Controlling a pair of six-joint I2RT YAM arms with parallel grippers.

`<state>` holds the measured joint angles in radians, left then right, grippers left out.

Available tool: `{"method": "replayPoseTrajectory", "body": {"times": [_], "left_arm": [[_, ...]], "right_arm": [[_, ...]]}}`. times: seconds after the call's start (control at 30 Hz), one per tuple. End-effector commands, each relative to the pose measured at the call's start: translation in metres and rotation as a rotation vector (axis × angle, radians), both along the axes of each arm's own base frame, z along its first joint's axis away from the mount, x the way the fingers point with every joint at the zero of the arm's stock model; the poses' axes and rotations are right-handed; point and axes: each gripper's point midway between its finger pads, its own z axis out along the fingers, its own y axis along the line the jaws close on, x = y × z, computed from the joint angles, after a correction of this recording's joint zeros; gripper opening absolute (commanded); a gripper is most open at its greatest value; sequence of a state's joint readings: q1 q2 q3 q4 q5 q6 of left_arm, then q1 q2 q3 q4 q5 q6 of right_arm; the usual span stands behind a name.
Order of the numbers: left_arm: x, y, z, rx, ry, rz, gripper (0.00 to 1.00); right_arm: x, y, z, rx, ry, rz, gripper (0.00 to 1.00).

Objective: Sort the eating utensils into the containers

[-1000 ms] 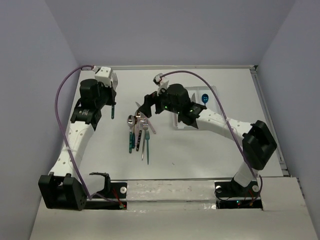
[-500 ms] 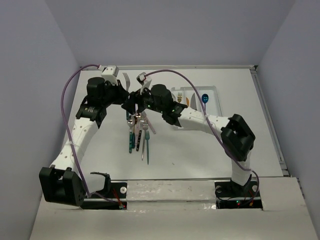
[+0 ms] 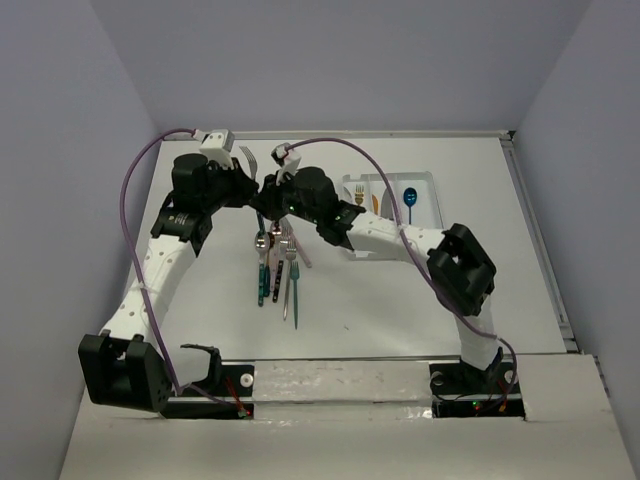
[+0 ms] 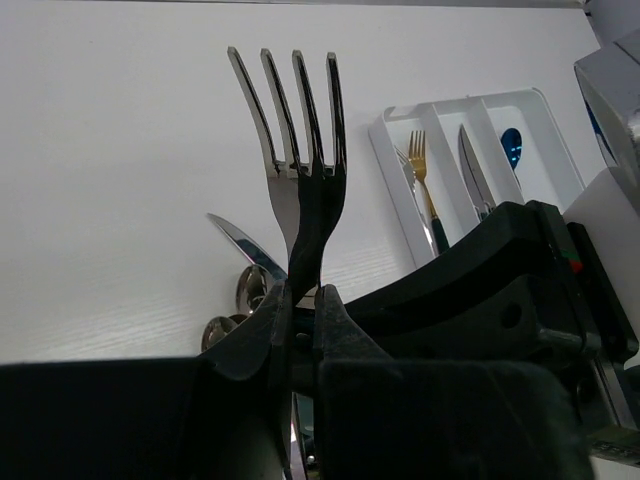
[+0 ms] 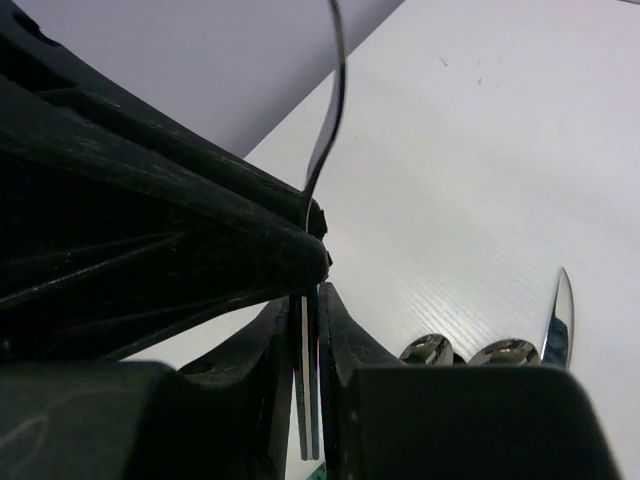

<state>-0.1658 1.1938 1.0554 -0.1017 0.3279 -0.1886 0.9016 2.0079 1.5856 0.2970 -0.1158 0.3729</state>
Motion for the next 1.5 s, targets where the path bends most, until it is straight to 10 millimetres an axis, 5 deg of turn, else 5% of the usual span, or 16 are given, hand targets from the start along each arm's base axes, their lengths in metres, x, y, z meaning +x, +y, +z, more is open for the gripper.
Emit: {"method": "replayPoseTrajectory", "body": {"times": [0.0,0.13,0.2,0.23,0.43,0.47,0.6,0.77,1.03,1.3,1.47], "left_arm": [[-0.003,-0.010,0.017,-0.033,-0.055,-0.050,0.00],[-0.002,-0.005,0.015,0.038,-0.083,-0.062,0.03],[-0.003,-0.003,0.008,0.080,-0.074,-0.074,0.53],[-0.004,-0.001,0.005,0.104,-0.073,-0.079,0.99],[-0.002,0.038,-0.035,0.310,-0.003,0.034,0.99],[0.000,0.047,-0.040,0.335,0.002,0.070,0.99],[-0.001,0.063,-0.068,0.393,0.034,0.110,0.99],[-0.006,0.074,-0.097,0.404,0.085,0.115,0.99],[-0.008,0.079,-0.104,0.371,0.105,0.097,0.99],[-0.008,0.081,-0.107,0.360,0.116,0.093,0.99],[-0.009,0.082,-0.106,0.349,0.116,0.090,0.99]], "right_arm": [[0.009,0.005,0.022,0.042,-0.041,-0.012,0.00],[0.003,-0.004,0.025,0.028,-0.043,-0.011,0.00],[0.006,-0.020,0.033,0.021,-0.046,-0.021,0.00],[0.013,-0.036,0.018,-0.016,-0.012,-0.033,0.00],[0.037,-0.130,-0.033,-0.124,0.171,-0.075,0.00],[0.046,-0.156,-0.054,-0.150,0.218,-0.116,0.00],[0.055,-0.196,-0.089,-0.202,0.288,-0.141,0.00],[0.073,-0.217,-0.114,-0.207,0.354,-0.157,0.00],[0.095,-0.226,-0.144,-0.253,0.383,-0.204,0.00],[0.107,-0.238,-0.169,-0.281,0.422,-0.248,0.11],[0.106,-0.242,-0.177,-0.301,0.438,-0.270,0.28]]}}
